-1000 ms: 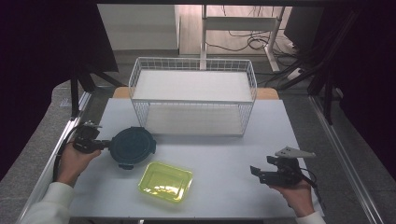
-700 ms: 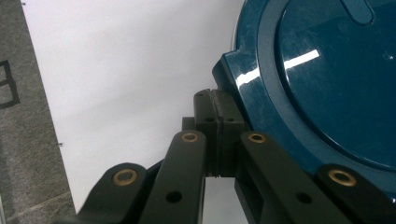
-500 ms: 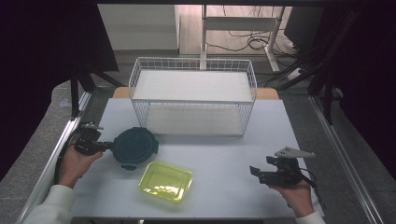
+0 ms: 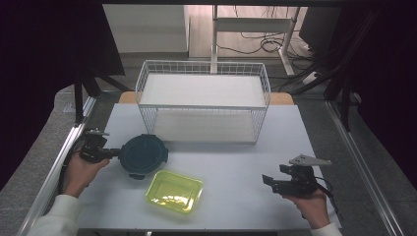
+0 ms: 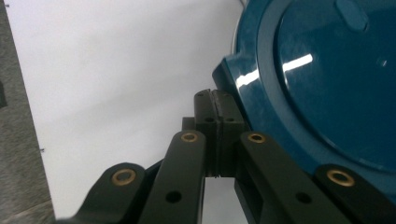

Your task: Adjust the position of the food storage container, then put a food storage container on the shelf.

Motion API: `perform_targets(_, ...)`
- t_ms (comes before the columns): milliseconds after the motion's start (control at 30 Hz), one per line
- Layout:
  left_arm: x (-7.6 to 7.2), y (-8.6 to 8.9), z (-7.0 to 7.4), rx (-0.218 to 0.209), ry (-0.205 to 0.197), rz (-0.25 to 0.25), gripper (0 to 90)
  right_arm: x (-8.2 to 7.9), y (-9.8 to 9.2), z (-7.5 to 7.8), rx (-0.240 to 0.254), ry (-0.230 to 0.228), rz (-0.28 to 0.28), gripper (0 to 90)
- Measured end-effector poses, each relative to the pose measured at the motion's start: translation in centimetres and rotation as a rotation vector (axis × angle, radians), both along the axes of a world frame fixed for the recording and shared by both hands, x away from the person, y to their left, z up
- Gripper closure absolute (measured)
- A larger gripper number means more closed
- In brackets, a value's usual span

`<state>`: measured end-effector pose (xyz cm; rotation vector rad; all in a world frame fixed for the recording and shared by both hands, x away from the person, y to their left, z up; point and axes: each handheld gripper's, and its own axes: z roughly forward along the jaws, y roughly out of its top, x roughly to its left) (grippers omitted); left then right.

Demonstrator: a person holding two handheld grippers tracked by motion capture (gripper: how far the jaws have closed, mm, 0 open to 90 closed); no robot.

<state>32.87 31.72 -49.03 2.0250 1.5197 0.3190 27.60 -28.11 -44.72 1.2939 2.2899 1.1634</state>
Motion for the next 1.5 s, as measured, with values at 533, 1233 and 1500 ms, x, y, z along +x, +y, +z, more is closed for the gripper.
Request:
perform_targets(533, -4.7, -1.0, 3.8, -0.114, -0.174, -0.019, 32.6, 0.5, 2.6, 1.6, 0.028, -0.016, 0.075, 17.9)
perform_targets(1233, -6.9, -2.4, 5.3, -0.218, -0.187, -0.026, 15.3, 0.2, 4.5, 2.0, 0.040, -0.018, 0.097, 15.8)
perform_targets(1500, -7.0, -2.9, 5.5, -0.227, -0.171, -0.013, 11.9, 0.5, 6.0, 2.0, 0.062, 0.012, 0.113, 15.0)
